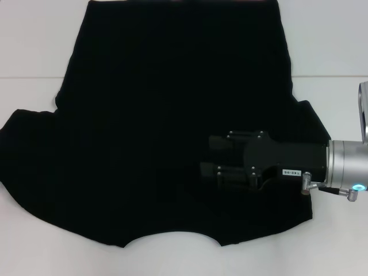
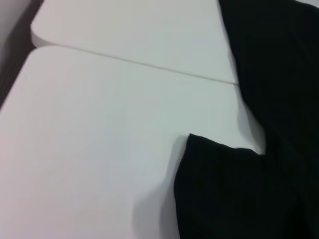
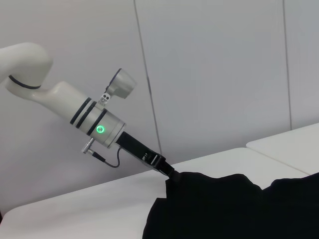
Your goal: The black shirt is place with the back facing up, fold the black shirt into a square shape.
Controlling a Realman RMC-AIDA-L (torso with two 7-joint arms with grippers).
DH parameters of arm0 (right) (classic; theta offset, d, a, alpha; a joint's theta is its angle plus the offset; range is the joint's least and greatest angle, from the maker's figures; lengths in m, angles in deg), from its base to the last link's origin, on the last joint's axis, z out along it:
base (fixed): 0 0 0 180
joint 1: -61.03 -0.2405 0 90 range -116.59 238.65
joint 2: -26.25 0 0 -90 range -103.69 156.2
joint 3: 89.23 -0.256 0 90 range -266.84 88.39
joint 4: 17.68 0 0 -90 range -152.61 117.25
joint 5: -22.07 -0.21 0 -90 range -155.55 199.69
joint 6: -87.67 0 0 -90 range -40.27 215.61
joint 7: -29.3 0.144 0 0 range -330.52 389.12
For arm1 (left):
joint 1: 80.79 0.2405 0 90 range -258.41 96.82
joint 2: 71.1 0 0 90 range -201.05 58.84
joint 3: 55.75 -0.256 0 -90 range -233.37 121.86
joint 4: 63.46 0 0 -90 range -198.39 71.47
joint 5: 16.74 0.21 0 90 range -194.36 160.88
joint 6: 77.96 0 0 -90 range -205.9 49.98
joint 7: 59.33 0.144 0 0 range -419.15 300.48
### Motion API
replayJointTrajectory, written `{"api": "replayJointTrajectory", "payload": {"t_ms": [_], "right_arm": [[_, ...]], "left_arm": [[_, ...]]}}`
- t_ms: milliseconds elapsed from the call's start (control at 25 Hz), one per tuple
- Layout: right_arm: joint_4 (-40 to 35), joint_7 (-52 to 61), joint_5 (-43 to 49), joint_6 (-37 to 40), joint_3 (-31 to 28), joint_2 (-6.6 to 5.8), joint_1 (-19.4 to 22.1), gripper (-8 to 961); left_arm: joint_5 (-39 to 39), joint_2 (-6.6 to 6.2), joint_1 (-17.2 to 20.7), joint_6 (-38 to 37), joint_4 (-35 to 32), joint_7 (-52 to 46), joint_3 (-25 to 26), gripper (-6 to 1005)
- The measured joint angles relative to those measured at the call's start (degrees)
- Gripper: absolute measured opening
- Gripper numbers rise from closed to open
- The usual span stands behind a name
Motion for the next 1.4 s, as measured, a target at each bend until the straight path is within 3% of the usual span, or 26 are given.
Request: {"api": "replayJointTrajectory", "payload": {"t_ms": [1120, 1400], "right_arm": [[0.00, -0.52, -0.22, -0.51, 0.00, -0.01, 0.21, 683], [0.00, -0.52, -0.20, -1.07, 0.00, -0.02, 0.21, 684]], "left_arm": [[-0.34, 0.04, 0.94, -2.43, -0.27, -0.56, 3.16, 2], [-3.41, -0.17, -1.83, -4.15, 0.54, 0.17, 1.08, 4]]}}
